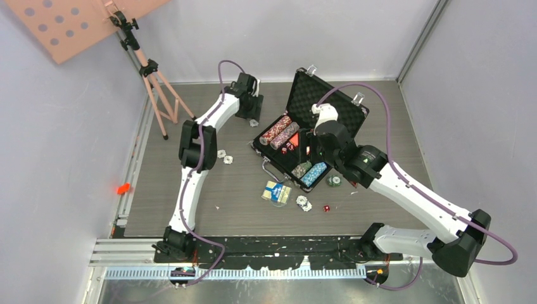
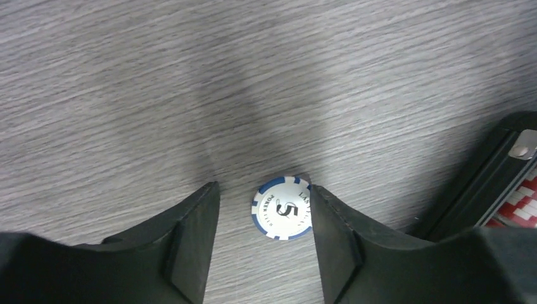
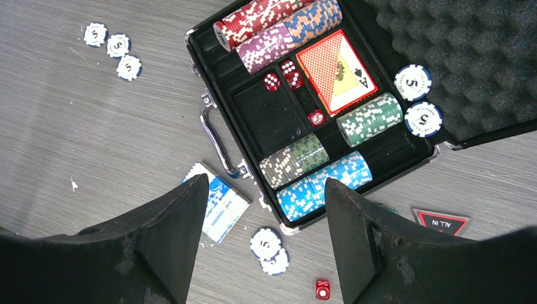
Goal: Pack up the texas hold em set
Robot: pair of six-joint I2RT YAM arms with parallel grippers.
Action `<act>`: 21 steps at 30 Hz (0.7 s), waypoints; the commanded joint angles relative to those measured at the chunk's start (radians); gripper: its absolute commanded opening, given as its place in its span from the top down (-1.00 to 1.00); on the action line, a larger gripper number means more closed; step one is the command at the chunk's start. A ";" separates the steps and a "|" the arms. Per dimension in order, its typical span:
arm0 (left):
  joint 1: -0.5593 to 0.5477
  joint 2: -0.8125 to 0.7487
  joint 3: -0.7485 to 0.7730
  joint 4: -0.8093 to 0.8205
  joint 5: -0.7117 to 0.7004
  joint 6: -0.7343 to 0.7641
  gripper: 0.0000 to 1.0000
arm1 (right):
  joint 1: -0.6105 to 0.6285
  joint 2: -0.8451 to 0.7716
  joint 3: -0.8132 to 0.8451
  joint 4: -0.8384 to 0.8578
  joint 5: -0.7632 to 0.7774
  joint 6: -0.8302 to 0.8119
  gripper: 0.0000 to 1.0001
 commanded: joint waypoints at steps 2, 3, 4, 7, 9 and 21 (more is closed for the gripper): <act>-0.007 0.013 0.035 -0.173 -0.011 0.046 -0.10 | -0.001 0.015 0.015 0.048 0.009 0.003 -0.46; -0.010 0.001 0.020 -0.179 -0.016 0.052 -0.13 | -0.001 0.016 0.016 0.048 0.007 0.005 -0.46; -0.013 -0.011 0.001 -0.179 -0.016 0.059 -0.16 | -0.001 0.021 0.016 0.050 0.001 0.010 -0.46; -0.027 -0.053 -0.066 -0.159 -0.052 0.087 -0.19 | -0.001 0.026 0.014 0.058 -0.014 0.022 -0.46; -0.039 -0.078 -0.106 -0.133 -0.064 0.107 -0.20 | 0.000 0.029 0.012 0.062 -0.030 0.033 -0.45; -0.049 -0.196 -0.337 -0.178 -0.206 0.092 0.00 | -0.001 -0.005 -0.017 0.062 -0.058 0.082 -0.43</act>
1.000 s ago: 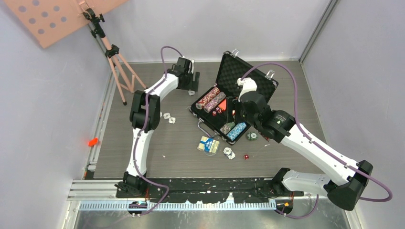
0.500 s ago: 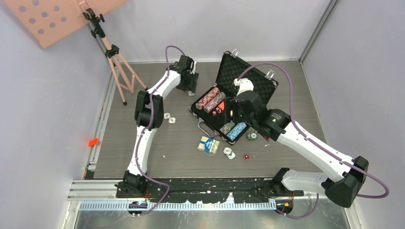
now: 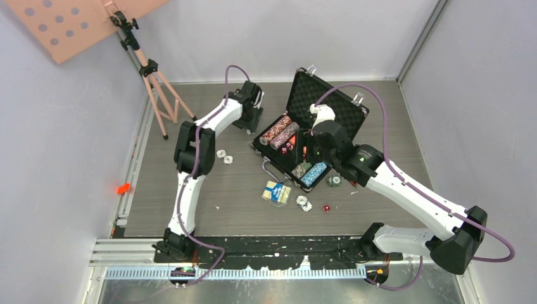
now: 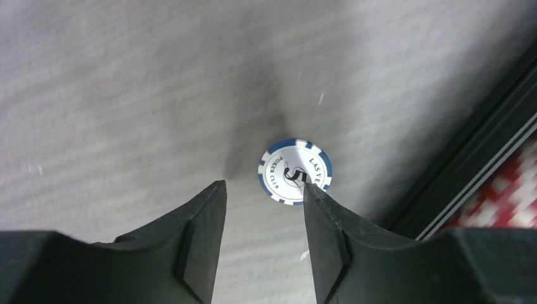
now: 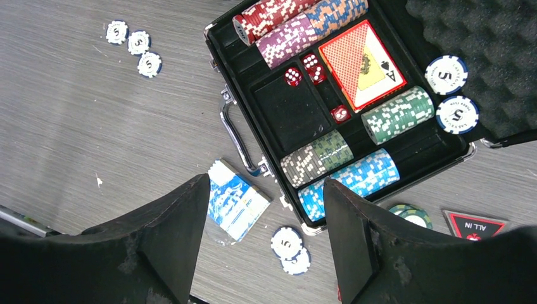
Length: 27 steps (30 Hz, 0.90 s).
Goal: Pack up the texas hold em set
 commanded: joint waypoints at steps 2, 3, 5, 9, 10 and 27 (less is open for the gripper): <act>0.006 -0.154 -0.292 -0.052 -0.072 -0.013 0.02 | -0.001 -0.040 -0.016 0.040 -0.018 0.035 -0.43; 0.006 -0.183 -0.336 -0.036 -0.068 -0.014 0.03 | -0.001 -0.040 -0.018 0.041 -0.023 0.036 -0.42; 0.006 -0.231 -0.412 -0.014 -0.068 -0.021 0.04 | -0.001 -0.043 -0.018 0.041 -0.043 0.040 -0.41; 0.007 -0.313 -0.514 -0.011 -0.086 -0.040 0.04 | -0.001 -0.040 -0.014 0.043 -0.065 0.043 -0.41; 0.007 -0.330 -0.531 -0.014 -0.087 -0.045 0.04 | -0.001 -0.040 -0.013 0.041 -0.068 0.044 -0.41; 0.015 -0.543 -0.640 0.145 0.052 -0.029 -0.56 | -0.001 -0.048 -0.015 0.013 -0.084 0.050 -0.40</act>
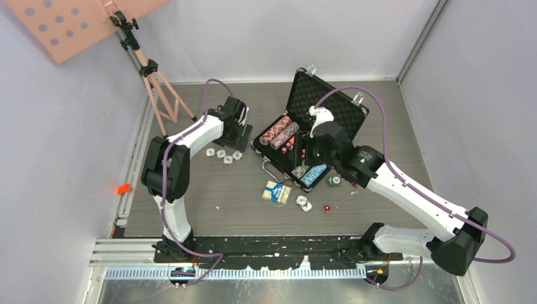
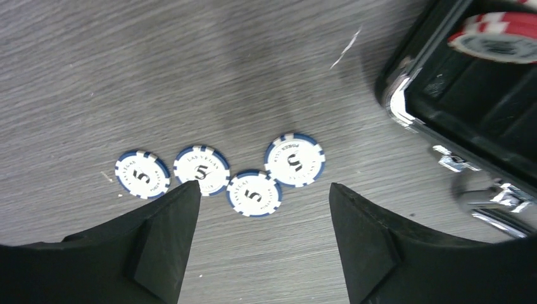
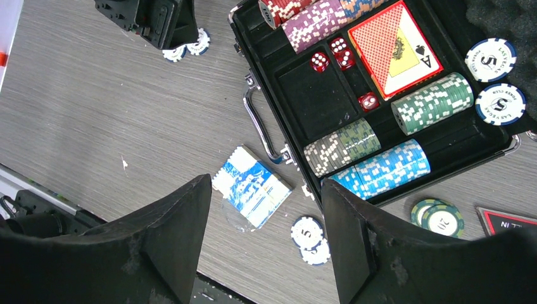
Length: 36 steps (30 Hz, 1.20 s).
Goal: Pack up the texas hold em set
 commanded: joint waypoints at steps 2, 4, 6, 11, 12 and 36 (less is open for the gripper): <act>0.005 -0.038 0.014 0.062 0.093 0.032 -0.58 | -0.001 -0.035 0.000 0.011 0.001 0.012 -0.40; 0.005 -0.009 0.032 0.042 0.107 0.040 -0.55 | -0.001 -0.035 -0.004 0.012 0.000 0.016 -0.40; 0.005 0.015 0.051 0.022 0.123 0.050 -0.47 | -0.001 -0.035 -0.005 0.014 -0.004 0.020 -0.40; 0.005 0.054 0.075 0.008 0.155 0.054 -0.29 | -0.001 -0.032 -0.002 0.016 -0.002 0.021 -0.40; 0.005 0.061 0.081 0.003 0.154 0.054 -0.27 | -0.001 -0.031 -0.001 0.015 -0.002 0.021 -0.40; 0.001 0.111 0.071 -0.057 0.141 0.031 0.15 | -0.001 -0.021 -0.006 0.015 -0.005 0.030 -0.39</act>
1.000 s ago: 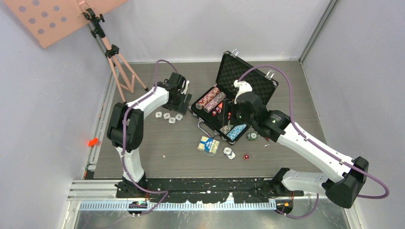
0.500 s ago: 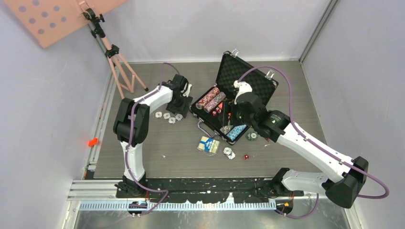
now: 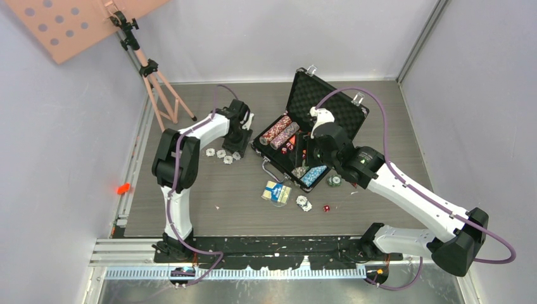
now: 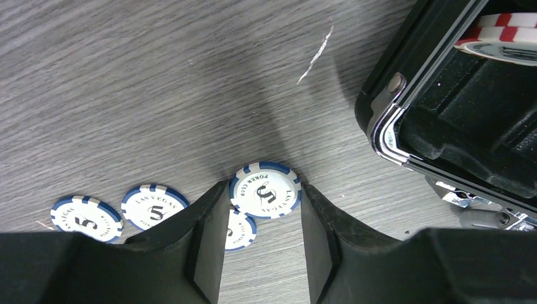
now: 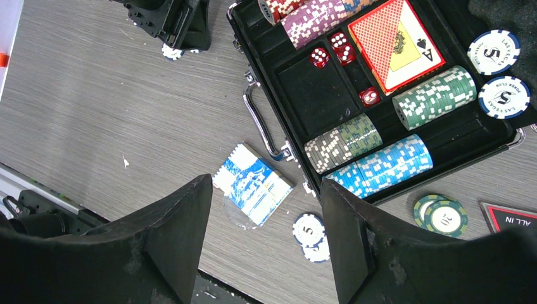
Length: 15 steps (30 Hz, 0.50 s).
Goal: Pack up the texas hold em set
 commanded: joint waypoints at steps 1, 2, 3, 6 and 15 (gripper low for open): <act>0.000 -0.028 0.003 -0.031 0.020 -0.003 0.17 | -0.001 -0.014 0.003 0.018 -0.003 0.014 -0.39; -0.001 -0.036 0.003 -0.031 0.023 -0.005 0.18 | -0.001 -0.014 0.002 0.017 -0.002 0.014 -0.39; -0.003 -0.044 0.001 -0.031 0.023 -0.006 0.19 | -0.001 -0.016 0.001 0.017 -0.001 0.014 -0.39; -0.007 -0.080 -0.007 -0.021 0.028 -0.011 0.21 | -0.001 -0.014 -0.002 0.018 -0.001 0.014 -0.39; -0.020 -0.201 -0.069 0.036 0.035 -0.033 0.24 | 0.000 -0.006 -0.005 0.002 0.020 0.015 -0.39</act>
